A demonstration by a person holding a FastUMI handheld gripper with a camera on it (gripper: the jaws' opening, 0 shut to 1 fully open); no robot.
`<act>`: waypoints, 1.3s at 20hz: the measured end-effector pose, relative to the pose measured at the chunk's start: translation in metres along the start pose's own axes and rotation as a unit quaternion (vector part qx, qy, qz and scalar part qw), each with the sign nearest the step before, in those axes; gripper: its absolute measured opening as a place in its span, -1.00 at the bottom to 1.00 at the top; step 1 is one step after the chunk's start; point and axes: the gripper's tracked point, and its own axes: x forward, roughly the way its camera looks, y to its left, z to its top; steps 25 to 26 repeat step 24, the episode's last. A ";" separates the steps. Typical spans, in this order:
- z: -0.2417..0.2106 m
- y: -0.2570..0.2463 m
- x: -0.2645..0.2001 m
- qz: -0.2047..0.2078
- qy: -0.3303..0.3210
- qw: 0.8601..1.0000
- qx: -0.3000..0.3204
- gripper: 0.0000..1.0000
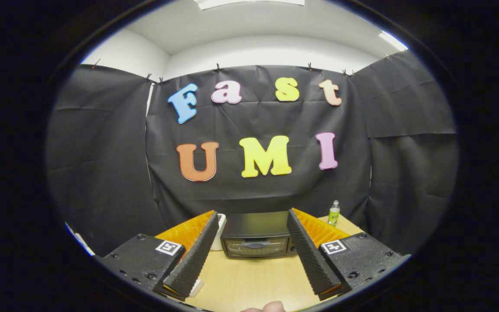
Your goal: Open the toaster oven, put the food inside, and close the toaster oven door.
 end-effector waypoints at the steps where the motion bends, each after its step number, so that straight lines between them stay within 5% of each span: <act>1: 0.000 0.001 0.001 0.001 0.000 1.000 0.000 1.00; 26: 0.002 0.015 0.002 -0.007 -0.002 1.000 0.002 1.00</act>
